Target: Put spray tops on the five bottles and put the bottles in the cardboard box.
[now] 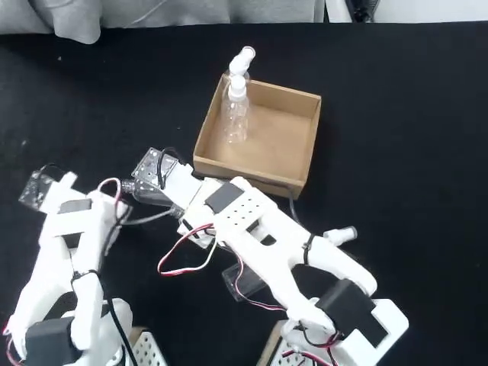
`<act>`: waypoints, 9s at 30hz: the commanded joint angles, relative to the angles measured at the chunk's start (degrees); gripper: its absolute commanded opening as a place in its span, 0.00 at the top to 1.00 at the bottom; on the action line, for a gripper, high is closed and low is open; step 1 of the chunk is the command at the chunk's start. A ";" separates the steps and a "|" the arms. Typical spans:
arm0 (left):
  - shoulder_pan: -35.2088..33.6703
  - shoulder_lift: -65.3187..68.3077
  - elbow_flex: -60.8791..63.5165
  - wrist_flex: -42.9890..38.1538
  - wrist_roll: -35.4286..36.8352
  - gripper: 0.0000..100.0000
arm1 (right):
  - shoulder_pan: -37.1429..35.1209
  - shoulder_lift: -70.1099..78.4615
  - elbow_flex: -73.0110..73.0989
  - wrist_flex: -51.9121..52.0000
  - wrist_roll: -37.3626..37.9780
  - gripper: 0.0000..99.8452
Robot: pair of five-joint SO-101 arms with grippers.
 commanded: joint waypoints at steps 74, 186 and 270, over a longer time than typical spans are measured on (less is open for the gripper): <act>-21.23 11.87 -18.86 10.55 -7.21 0.82 | -1.05 -0.40 -5.93 2.02 -0.09 0.95; -22.11 -29.89 -5.23 13.10 -4.84 0.97 | -0.70 -50.59 24.40 -17.49 -8.00 0.94; -7.25 -48.18 -24.92 5.27 8.00 0.97 | 5.27 -50.59 24.66 -20.31 -5.01 0.95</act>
